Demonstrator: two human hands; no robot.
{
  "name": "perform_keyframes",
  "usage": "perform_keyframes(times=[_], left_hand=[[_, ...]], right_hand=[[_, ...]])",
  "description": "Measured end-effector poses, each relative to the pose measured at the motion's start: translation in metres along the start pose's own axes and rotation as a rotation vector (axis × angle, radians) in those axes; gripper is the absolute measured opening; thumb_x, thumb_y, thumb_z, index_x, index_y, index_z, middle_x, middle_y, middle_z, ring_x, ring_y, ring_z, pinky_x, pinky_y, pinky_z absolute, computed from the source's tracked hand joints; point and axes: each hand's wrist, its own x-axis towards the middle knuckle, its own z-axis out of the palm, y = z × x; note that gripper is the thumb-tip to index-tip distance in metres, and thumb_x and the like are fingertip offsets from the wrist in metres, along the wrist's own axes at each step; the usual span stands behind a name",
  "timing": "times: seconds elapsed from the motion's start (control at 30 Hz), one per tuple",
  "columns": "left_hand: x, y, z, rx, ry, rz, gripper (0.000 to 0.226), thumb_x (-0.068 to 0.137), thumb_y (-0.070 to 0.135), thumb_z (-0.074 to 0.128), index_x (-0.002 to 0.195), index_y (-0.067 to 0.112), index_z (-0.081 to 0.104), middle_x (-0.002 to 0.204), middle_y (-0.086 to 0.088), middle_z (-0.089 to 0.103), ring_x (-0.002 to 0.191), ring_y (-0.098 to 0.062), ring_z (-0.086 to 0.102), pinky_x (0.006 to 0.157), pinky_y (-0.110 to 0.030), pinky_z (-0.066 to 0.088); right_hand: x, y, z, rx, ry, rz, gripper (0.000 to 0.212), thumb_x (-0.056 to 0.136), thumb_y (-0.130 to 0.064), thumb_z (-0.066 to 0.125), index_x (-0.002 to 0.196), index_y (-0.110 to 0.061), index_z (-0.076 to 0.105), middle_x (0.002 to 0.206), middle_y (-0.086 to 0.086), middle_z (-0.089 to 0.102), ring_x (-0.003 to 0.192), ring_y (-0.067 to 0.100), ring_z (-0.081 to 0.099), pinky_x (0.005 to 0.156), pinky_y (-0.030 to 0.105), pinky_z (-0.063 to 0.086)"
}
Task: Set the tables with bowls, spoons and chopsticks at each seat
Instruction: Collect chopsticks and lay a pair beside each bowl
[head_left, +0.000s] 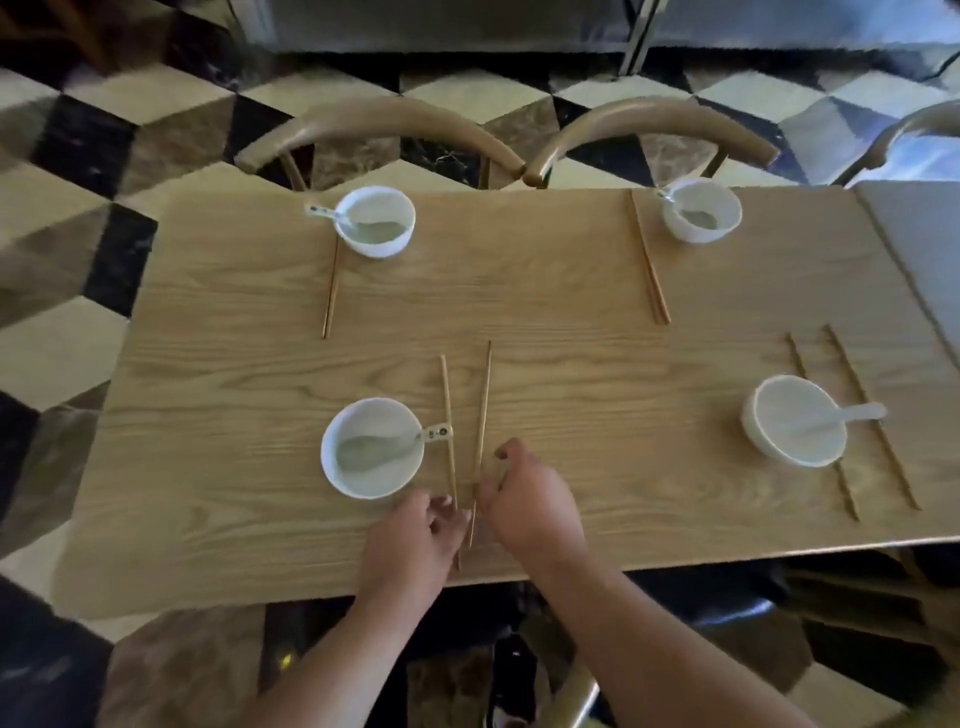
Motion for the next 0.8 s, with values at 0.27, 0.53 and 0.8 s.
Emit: perform_keyframes(times=[0.27, 0.53, 0.8], left_hand=[[0.022, -0.019, 0.011, -0.277, 0.009, -0.054, 0.011, 0.095, 0.024, 0.08, 0.099, 0.028, 0.071, 0.082, 0.011, 0.077, 0.069, -0.011, 0.076, 0.077, -0.048, 0.067], [0.026, -0.021, 0.014, -0.337, 0.035, -0.063, 0.008, 0.096, 0.021, 0.079, 0.096, 0.026, 0.073, 0.067, 0.012, 0.069, 0.058, -0.012, 0.073, 0.079, -0.05, 0.067], [0.03, -0.023, 0.016, -0.332, 0.041, -0.055, 0.007, 0.096, 0.024, 0.079, 0.096, 0.028, 0.074, 0.068, 0.008, 0.07, 0.057, -0.016, 0.074, 0.078, -0.051, 0.066]], right_hand=[[0.034, 0.008, -0.002, -0.183, 0.055, -0.11, 0.016, 0.099, -0.019, 0.053, 0.115, -0.021, 0.052, 0.09, -0.001, 0.064, 0.076, 0.028, 0.062, 0.064, 0.035, 0.047], [0.058, 0.061, -0.074, -0.555, 0.158, -0.214, 0.024, 0.099, -0.012, 0.05, 0.115, -0.023, 0.065, 0.109, 0.0, 0.061, 0.104, 0.028, 0.057, 0.077, 0.037, 0.044], [0.087, 0.069, -0.097, -0.748, 0.097, -0.466, 0.034, 0.099, -0.008, 0.051, 0.12, -0.031, 0.064, 0.11, -0.006, 0.058, 0.107, 0.021, 0.055, 0.071, 0.036, 0.046]])
